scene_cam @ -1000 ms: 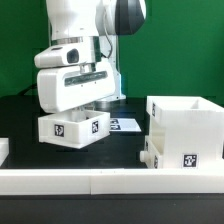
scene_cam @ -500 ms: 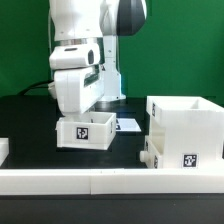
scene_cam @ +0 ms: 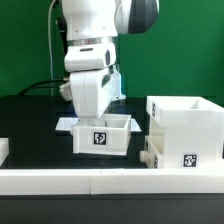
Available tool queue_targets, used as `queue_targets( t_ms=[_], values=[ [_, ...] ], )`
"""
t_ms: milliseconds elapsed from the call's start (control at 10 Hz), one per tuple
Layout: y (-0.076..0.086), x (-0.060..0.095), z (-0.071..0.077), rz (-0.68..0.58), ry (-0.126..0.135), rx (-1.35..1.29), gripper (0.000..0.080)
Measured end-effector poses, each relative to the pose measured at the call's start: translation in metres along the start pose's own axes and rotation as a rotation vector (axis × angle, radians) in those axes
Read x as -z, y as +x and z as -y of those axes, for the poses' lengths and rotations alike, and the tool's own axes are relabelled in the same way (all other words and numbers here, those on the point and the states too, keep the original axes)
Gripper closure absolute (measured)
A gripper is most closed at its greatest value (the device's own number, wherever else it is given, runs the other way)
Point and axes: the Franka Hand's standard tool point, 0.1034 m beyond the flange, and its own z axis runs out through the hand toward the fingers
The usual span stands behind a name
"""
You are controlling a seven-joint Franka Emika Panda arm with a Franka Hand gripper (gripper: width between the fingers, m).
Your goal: Assemble drawer
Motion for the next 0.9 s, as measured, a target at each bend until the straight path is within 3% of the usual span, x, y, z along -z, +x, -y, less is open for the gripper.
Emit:
queue_targets(
  t_ms=[200, 400, 600, 900],
  values=[
    [0.0, 0.0, 0.0, 0.0, 0.0, 0.0, 0.0758],
    [0.011, 0.007, -0.013, -0.002, -0.007, 0.029, 0.0758],
    [0.022, 0.006, -0.021, 0.012, 0.048, 0.104, 0.0758],
    [0.022, 0.003, -0.022, 0.013, 0.062, 0.12, 0.0758]
  ],
)
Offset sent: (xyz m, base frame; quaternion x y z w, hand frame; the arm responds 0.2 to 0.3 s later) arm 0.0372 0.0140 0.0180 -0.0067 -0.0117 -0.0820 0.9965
